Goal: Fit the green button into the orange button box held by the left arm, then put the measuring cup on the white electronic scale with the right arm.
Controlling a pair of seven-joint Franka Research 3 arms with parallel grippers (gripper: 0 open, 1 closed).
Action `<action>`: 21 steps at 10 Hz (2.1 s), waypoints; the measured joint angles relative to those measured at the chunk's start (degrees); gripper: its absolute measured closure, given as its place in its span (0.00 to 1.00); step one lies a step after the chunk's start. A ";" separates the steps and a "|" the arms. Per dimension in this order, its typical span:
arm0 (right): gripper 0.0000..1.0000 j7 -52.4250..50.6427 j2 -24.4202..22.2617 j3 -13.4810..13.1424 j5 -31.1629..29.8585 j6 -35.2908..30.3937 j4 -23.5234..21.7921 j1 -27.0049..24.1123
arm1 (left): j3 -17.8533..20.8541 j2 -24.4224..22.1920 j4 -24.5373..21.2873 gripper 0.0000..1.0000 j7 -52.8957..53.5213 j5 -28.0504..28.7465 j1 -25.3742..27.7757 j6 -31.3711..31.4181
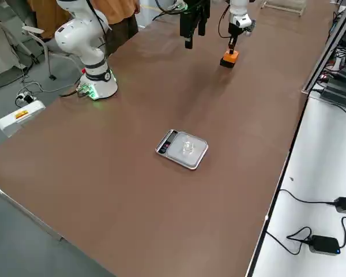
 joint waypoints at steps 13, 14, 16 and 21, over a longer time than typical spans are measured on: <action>0.00 1.49 0.30 0.18 5.06 0.68 -1.96 -2.35 | -0.20 -0.03 0.20 0.99 -0.17 0.00 -0.02 0.00; 0.00 1.49 0.31 0.17 5.06 0.75 -1.96 -2.36 | -0.19 -0.05 0.28 0.99 -0.17 0.00 0.04 0.00; 0.00 1.50 0.30 0.16 5.06 1.33 -1.96 -2.36 | -0.17 -0.07 0.41 0.99 -0.17 0.00 0.10 -0.05; 0.00 1.50 0.30 0.18 5.06 1.80 -1.95 -2.36 | -0.16 -0.07 0.44 0.99 -0.17 0.00 0.13 -0.06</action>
